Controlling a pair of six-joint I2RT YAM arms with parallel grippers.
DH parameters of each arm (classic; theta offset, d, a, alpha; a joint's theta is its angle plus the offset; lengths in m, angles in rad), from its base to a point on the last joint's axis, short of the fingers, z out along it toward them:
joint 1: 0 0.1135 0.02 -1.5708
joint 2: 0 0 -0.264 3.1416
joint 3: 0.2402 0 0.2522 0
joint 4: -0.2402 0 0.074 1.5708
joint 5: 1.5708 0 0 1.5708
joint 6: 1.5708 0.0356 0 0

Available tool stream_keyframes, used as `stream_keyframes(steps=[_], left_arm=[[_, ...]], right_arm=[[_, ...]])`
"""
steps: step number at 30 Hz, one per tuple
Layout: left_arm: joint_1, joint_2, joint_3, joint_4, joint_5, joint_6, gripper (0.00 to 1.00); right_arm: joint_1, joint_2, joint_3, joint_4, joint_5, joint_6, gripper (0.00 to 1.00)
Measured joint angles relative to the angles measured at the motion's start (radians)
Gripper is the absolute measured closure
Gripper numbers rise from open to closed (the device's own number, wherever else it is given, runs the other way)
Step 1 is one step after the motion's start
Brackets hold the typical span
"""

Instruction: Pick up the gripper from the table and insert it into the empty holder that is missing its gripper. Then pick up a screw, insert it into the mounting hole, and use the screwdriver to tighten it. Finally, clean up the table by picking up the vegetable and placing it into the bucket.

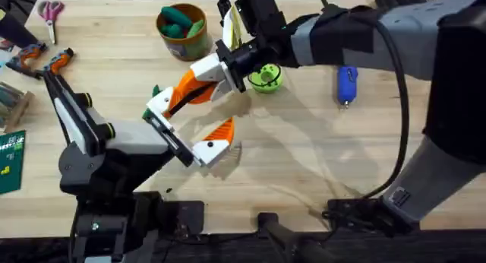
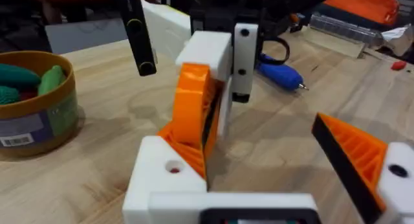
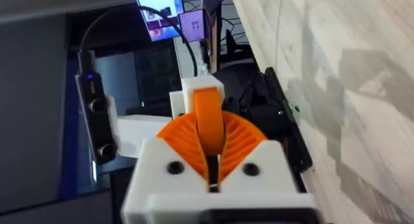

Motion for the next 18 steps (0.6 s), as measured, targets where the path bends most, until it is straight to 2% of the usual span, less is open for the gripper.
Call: stream_keyframes(steps=[4,15,18], left_arm=[[0.000,0.000,0.000,0.000,0.001,0.006,0.014],[-0.001,0.000,0.000,0.000,0.006,0.017,0.015],[-0.001,-0.004,0.000,0.000,0.008,0.028,0.015]], right_arm=[[0.006,0.000,0.000,-0.005,0.008,-0.006,0.817],[0.019,0.000,0.000,-0.007,0.012,-0.031,0.716],[0.017,0.001,0.000,-0.013,0.011,-0.049,0.587]])
